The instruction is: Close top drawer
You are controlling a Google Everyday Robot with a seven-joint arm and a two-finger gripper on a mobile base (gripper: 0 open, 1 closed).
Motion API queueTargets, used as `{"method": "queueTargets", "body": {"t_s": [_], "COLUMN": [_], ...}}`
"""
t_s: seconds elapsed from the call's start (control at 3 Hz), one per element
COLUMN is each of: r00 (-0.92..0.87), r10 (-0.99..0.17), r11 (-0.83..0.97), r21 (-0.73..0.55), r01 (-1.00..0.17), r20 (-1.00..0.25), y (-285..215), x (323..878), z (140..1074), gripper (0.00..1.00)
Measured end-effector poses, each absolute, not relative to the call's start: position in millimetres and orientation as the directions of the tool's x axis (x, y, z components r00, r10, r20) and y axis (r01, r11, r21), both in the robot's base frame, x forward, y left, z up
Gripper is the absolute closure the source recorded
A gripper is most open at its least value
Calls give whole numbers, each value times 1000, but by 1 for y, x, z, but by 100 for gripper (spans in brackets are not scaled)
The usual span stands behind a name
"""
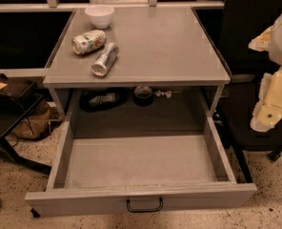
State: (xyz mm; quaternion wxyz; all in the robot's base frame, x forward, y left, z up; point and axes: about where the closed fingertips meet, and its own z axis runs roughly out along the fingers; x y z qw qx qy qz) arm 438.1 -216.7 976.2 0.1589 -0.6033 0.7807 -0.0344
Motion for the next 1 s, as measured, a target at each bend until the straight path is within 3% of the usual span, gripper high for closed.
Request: {"method": "queueTargets", "body": {"t_s": [0.33, 1.0], "r00": [-222, -348], "r10": [-953, -894], "r11": [270, 390], "r21": [-245, -106], "r01": [-931, -915], "r20": [-207, -282], "y": [-217, -239], "x": [438, 366], "z": [976, 911], "gripper": [0, 0]}}
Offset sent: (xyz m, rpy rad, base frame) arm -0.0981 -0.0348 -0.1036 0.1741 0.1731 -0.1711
